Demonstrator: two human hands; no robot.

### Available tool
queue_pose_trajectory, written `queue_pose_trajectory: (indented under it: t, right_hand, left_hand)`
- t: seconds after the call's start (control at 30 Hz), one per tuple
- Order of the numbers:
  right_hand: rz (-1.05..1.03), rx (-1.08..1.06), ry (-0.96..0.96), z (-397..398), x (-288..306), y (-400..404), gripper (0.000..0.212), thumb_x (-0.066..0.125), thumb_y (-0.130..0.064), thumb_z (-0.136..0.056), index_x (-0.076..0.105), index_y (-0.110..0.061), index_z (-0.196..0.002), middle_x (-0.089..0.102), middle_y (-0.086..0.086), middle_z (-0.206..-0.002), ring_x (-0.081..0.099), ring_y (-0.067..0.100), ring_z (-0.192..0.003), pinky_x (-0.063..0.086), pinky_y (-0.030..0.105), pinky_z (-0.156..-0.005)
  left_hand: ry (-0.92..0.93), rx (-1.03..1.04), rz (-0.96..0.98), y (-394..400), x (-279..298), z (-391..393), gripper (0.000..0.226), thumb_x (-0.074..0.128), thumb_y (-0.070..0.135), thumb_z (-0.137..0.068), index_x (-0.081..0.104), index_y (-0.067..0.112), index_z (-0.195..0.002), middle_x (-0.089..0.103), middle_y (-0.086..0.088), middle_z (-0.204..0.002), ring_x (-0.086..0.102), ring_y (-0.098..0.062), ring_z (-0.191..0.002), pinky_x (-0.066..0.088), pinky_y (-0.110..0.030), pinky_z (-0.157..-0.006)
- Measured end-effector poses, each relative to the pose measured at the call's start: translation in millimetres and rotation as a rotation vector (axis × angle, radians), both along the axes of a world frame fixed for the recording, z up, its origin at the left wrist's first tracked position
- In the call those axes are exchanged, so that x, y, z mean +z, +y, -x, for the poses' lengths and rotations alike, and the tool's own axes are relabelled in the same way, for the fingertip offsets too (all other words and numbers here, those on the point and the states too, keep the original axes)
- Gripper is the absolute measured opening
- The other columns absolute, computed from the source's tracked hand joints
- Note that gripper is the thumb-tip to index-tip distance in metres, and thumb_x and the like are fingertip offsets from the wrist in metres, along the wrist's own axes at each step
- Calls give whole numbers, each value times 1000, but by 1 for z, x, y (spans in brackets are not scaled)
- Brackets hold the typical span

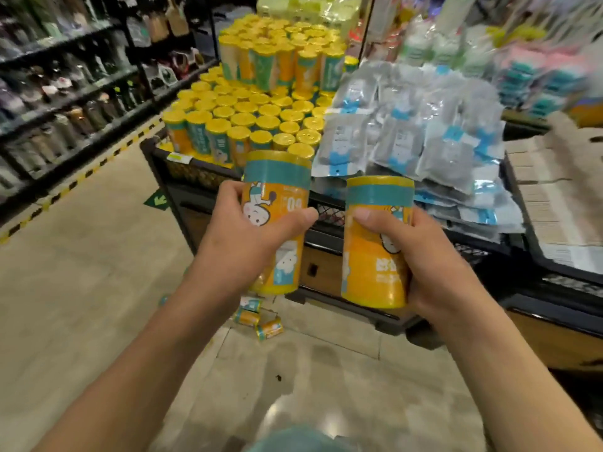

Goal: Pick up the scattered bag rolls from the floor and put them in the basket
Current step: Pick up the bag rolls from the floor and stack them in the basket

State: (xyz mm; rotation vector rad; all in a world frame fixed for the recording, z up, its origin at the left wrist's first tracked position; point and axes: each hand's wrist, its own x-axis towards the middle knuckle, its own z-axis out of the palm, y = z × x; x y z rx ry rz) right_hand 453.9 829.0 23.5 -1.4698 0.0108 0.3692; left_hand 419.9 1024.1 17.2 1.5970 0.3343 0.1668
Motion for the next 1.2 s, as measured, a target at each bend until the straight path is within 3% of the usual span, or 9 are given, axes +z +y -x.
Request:
queue_pose_trajectory:
  t: [0.2,0.33,0.47,0.63,0.7,0.9,1.0,1.1,1.2]
  right_hand:
    - [-39,-291,-40,25,9,-133,52,84,-30,-66,66,-19,-114,75,3,-89,74,20,-77,62,39,-65]
    - [-74,-487,-28,54,10,-232,53,88,-28,-68,65,-18,-114,73,5,-86,72,22,-76,63,46,-69]
    - [-96,-702,-51,91,17,-319,43,85,-30,-63,67,-21,-102,73,2,-79,73,20,-70,62,43,-64]
    - [-82,-1019,-59,144,20,-397,54,79,-32,-60,65,-18,-110,74,5,-81,72,23,-70,62,45,-65]
    - [-54,-1139,-52,165,19,-422,53,78,-33,-61,65,-18,-111,74,5,-84,73,22,-72,63,45,-68]
    - [71,-1438,-2,209,21,-486,58,88,-40,-66,65,-26,-117,77,5,-100,76,29,-91,61,55,-80]
    - [83,-1575,-21,218,29,-513,56,79,-38,-65,66,-24,-117,77,0,-93,76,22,-84,63,45,-71]
    - [61,-1680,-45,222,36,-539,58,88,-30,-64,65,-18,-116,75,-1,-83,74,18,-73,60,37,-61]
    - [48,-1790,-83,231,36,-564,44,77,-28,-71,66,-16,-111,74,1,-82,73,18,-70,59,36,-59]
  left_hand:
    - [-13,-238,44,-127,6,-39,75,87,46,-57,52,29,-121,73,10,-98,73,-8,-84,60,-39,-73]
    - [-16,-422,68,-236,12,-46,72,87,45,-55,54,29,-117,75,11,-94,74,-9,-84,61,-41,-72]
    - [-26,-620,75,-342,22,-42,70,79,50,-48,53,34,-111,74,13,-93,74,-8,-83,60,-37,-67]
    - [-15,-898,104,-457,24,-36,72,86,47,-47,53,32,-109,73,13,-90,74,-8,-79,61,-36,-63]
    - [-16,-1006,104,-501,21,-33,74,94,44,-50,53,32,-110,73,13,-91,74,-8,-80,60,-34,-64]
    - [14,-1334,164,-626,15,-26,64,87,44,-52,56,34,-108,74,9,-94,75,-12,-86,61,-37,-67]
    - [-1,-1473,175,-682,20,-24,76,84,51,-49,57,28,-117,74,2,-104,75,-18,-89,61,-44,-72]
    - [-22,-1575,163,-731,24,-20,71,82,55,-47,57,30,-109,74,5,-100,75,-17,-88,61,-50,-76]
    - [-37,-1695,159,-773,28,-11,67,85,48,-56,56,28,-114,74,6,-102,75,-16,-90,61,-50,-77]
